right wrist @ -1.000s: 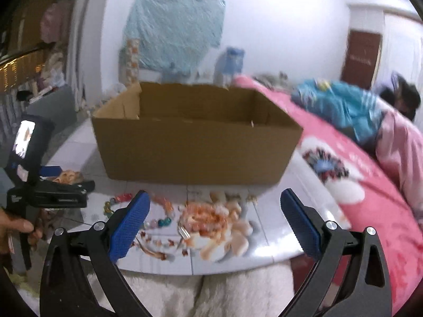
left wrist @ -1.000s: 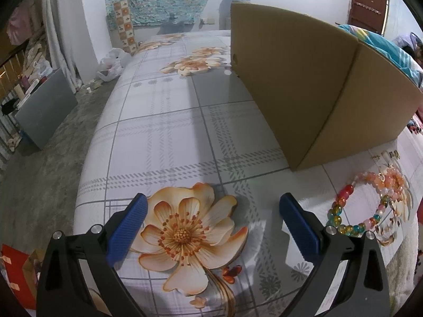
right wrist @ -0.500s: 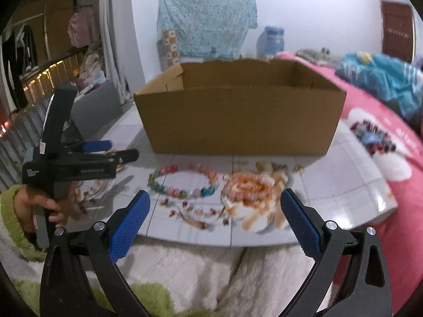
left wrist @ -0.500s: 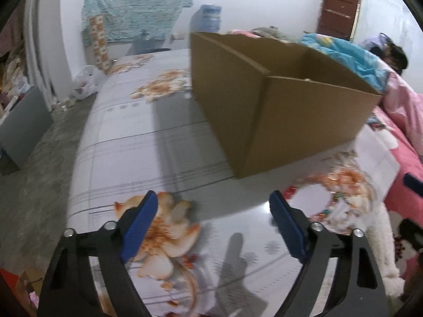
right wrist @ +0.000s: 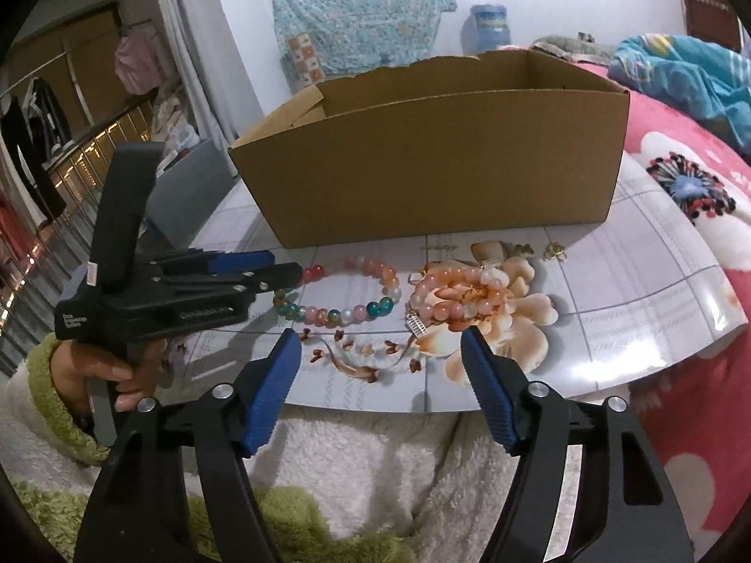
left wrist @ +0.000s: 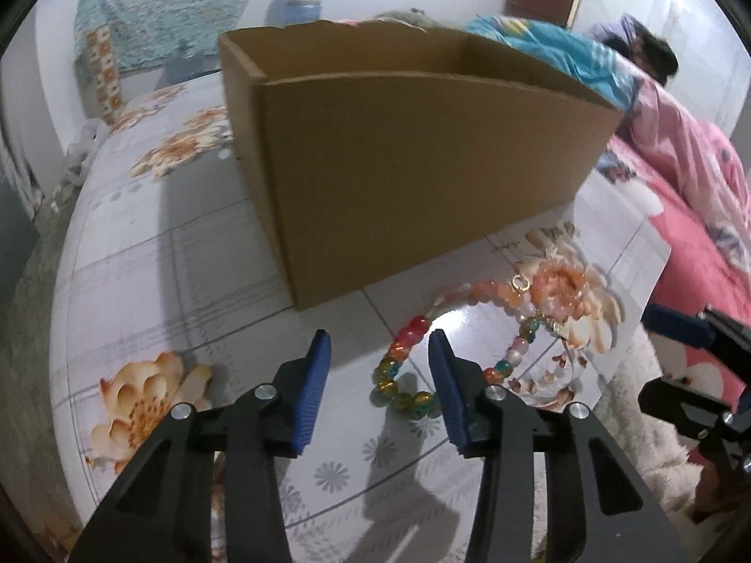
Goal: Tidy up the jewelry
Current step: 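Grasp the multicolour bead bracelet with the left tool and lift it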
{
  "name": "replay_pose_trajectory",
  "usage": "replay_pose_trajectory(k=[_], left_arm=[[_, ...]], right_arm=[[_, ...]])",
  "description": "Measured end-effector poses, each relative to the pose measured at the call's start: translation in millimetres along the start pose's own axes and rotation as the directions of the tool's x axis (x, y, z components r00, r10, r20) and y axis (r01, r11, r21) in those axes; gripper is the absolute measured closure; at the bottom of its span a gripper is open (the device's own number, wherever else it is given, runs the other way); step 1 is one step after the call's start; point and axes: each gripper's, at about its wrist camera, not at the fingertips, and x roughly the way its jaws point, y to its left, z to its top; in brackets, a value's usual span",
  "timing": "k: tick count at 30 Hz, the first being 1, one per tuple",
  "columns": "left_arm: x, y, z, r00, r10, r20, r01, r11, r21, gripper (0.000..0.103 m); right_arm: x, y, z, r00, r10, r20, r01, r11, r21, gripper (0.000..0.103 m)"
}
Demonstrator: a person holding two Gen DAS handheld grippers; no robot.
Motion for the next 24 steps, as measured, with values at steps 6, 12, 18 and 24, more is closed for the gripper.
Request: replay_pose_trajectory(k=[6,12,18,24], left_arm=[[13,-15,2,0.997,0.068,-0.024,-0.065,0.992,0.109,0.065],[12,-18,3,0.998,0.062,-0.031,-0.057,0.989,0.138,0.094],[-6,-4,-8,0.999,0.043,-0.009,-0.042,0.996,0.083,0.094],[-13,8,-20,0.999,0.051,-0.013,-0.051,0.997,0.049,0.094]], right_arm=[[2,-5,3,1.0,0.011,-0.01,-0.01,1.0,0.015,0.049],[8,-9,4,0.999,0.028,-0.028,-0.027,0.999,0.031,0.064],[11,-5,9,0.998,0.051,-0.036,-0.05,0.998,0.03,0.068],[26,8,19,0.994,0.093,-0.063,-0.093,0.996,0.008,0.068]])
